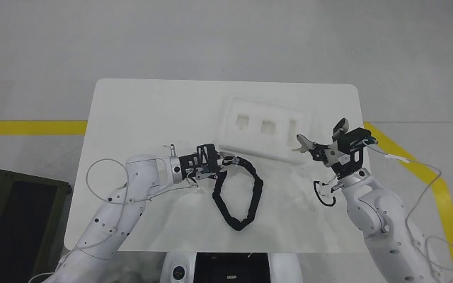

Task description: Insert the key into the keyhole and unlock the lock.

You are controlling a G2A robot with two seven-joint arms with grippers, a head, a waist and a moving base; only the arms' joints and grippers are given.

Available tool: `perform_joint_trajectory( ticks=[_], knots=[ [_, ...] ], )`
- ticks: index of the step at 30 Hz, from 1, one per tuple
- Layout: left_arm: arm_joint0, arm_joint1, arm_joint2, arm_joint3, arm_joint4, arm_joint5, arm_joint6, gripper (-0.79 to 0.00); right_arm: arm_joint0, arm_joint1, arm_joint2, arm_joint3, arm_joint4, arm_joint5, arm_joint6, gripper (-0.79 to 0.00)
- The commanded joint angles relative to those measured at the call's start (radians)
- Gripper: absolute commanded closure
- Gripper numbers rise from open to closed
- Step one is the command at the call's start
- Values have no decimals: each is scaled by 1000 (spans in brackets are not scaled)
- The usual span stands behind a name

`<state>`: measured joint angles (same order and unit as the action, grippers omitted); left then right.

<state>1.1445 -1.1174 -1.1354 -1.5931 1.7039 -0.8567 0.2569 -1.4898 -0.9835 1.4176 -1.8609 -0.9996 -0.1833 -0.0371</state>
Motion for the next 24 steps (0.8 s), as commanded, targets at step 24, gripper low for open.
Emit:
perform_joint_trajectory(
  ticks=[24],
  knots=[
    [7,3,4,-2,9,4,16,0,91,10,143,-107,674,123,1003,-785]
  ],
)
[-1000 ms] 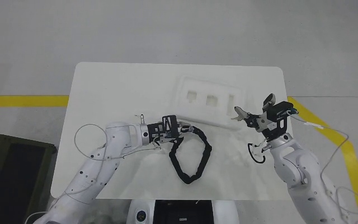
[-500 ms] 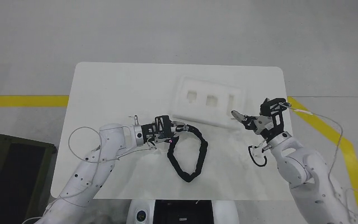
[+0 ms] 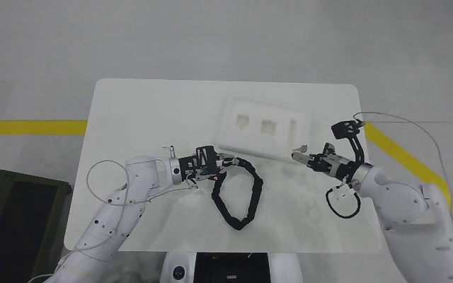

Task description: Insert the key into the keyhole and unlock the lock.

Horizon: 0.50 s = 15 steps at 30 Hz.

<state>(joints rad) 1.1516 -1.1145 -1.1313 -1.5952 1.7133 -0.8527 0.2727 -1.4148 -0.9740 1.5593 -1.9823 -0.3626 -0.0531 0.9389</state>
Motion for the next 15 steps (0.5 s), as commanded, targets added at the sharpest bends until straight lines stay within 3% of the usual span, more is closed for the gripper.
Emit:
perform_joint_trajectory(
  ticks=[1,7,14,15],
  knots=[
    [0,0,0,0,0,0,0,0,33,2,0,30,50,-11,49,-785],
    [0,0,0,0,0,0,0,0,128,4,-30,109,81,13,108,-785],
    [0,0,0,0,0,0,0,0,188,3,-89,173,8,38,93,-785],
    [0,0,0,0,0,0,0,0,195,2,-99,183,12,39,92,-748]
  ],
)
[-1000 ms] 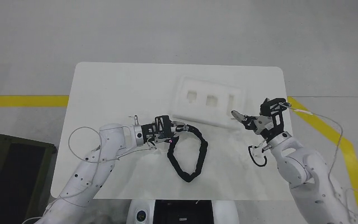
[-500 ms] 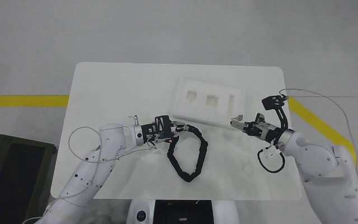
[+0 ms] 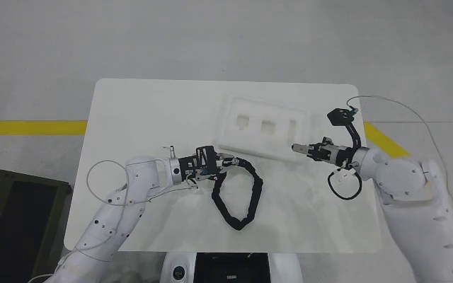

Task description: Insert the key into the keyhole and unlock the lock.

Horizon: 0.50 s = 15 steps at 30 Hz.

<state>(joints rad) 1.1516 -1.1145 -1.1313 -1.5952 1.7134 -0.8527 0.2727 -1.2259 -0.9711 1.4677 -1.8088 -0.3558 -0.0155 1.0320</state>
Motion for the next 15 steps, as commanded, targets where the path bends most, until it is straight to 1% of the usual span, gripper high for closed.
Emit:
perform_joint_trajectory(
  ticks=[1,3,4,5,6,7,8,9,10,13,15],
  knots=[
    [0,0,0,0,0,0,0,0,13,-1,-14,18,8,3,-2,-653],
    [0,0,0,0,0,0,0,0,24,-2,-25,36,10,5,-1,-625],
    [0,0,0,0,0,0,0,0,29,-2,-28,43,12,5,0,-576],
    [0,0,0,0,0,0,0,0,33,-2,-31,50,14,3,0,-557],
    [0,0,0,0,0,0,0,0,36,-2,-34,56,16,2,3,-517],
    [0,0,0,0,0,0,0,0,39,-2,-37,62,23,1,7,-428],
    [0,0,0,0,0,0,0,0,41,-2,-40,67,22,-1,11,-403],
    [0,0,0,0,0,0,0,0,41,-1,-43,71,21,-4,16,-416],
    [0,0,0,0,0,0,0,0,41,-1,-46,73,25,-9,23,-391],
    [0,0,0,0,0,0,0,0,38,1,-46,80,20,-16,23,-372],
    [0,0,0,0,0,0,0,0,34,3,-44,85,12,-15,19,-379]
  ],
)
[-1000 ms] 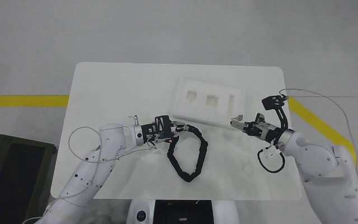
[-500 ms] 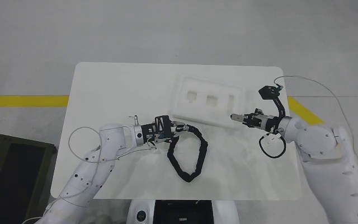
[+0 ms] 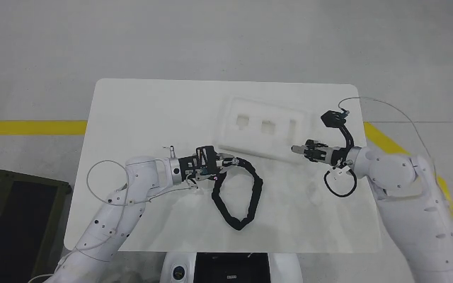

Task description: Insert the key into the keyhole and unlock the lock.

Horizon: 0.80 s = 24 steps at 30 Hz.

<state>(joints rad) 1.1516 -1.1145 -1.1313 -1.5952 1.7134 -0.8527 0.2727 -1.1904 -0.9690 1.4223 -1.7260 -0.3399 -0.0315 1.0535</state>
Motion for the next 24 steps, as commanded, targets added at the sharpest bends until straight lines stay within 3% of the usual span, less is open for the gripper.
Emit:
perform_joint_trajectory(
  ticks=[1,3,5,8,10,24],
  knots=[
    [0,0,0,0,0,0,0,0,-3,1,1,4,-5,0,-4,-391],
    [0,0,0,0,0,0,0,0,-5,2,1,9,-5,0,-3,-400],
    [0,0,0,0,0,0,0,0,-4,3,0,14,-13,1,-3,-354],
    [0,0,0,0,0,0,0,0,1,4,-3,27,-20,4,-10,-209],
    [0,0,0,0,0,0,0,0,5,6,-14,32,-49,-6,5,0],
    [0,0,0,0,0,0,0,0,23,11,-8,19,-42,-8,-10,0]
  ],
)
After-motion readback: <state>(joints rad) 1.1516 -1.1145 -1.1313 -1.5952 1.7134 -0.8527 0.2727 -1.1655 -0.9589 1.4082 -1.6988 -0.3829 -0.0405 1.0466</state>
